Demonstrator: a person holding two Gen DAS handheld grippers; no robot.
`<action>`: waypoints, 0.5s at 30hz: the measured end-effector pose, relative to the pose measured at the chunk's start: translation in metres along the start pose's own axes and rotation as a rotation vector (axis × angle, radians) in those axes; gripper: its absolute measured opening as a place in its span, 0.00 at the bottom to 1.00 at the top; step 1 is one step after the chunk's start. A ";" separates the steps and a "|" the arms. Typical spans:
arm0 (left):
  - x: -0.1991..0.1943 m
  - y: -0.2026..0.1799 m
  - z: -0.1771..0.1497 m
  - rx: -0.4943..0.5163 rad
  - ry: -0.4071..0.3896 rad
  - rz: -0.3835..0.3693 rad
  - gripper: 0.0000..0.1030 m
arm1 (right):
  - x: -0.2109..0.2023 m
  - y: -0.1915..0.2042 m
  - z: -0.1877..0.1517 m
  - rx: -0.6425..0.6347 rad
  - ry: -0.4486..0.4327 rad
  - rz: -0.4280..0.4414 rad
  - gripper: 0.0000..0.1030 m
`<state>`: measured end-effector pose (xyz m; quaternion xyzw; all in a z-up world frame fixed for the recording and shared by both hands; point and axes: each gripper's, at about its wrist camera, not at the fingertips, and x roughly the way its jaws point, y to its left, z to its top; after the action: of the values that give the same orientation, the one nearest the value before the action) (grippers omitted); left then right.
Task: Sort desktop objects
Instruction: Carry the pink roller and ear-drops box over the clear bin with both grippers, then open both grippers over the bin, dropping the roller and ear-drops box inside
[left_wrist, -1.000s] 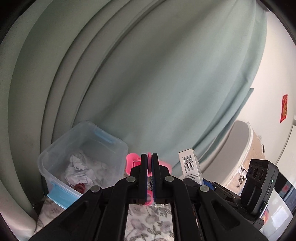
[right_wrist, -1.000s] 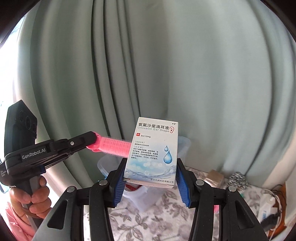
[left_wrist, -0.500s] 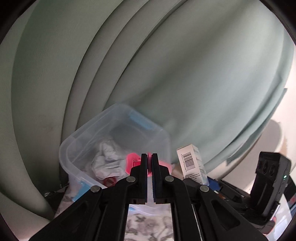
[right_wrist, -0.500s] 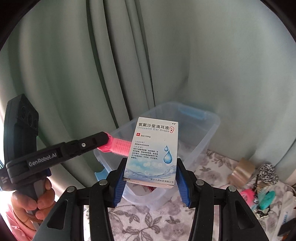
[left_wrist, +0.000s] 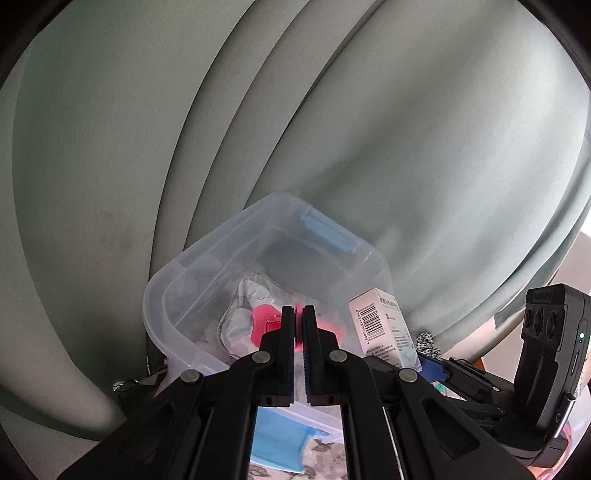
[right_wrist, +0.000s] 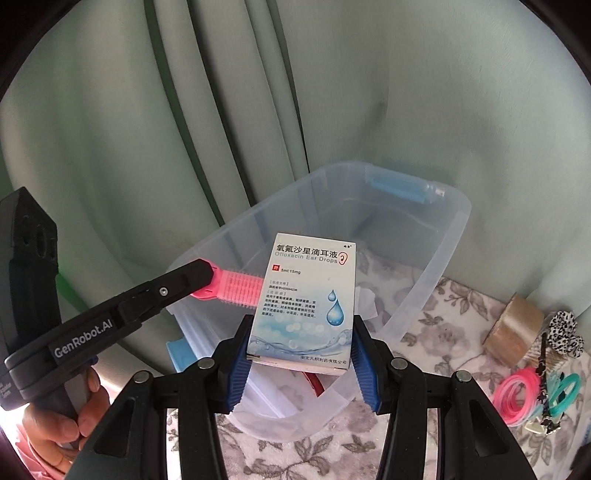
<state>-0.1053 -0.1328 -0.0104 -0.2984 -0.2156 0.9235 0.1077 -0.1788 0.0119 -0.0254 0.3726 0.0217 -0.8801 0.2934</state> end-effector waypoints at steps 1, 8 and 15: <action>0.002 0.001 0.000 -0.003 0.003 0.002 0.03 | 0.002 0.000 0.000 0.004 0.005 0.001 0.51; 0.015 0.008 -0.004 -0.008 0.033 0.017 0.03 | 0.022 -0.006 -0.003 -0.001 0.014 0.009 0.51; 0.024 0.014 -0.007 -0.010 0.051 0.044 0.03 | 0.039 -0.017 -0.002 -0.009 0.031 0.016 0.51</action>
<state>-0.1215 -0.1344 -0.0343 -0.3271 -0.2107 0.9167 0.0912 -0.2083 0.0070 -0.0566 0.3850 0.0275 -0.8718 0.3016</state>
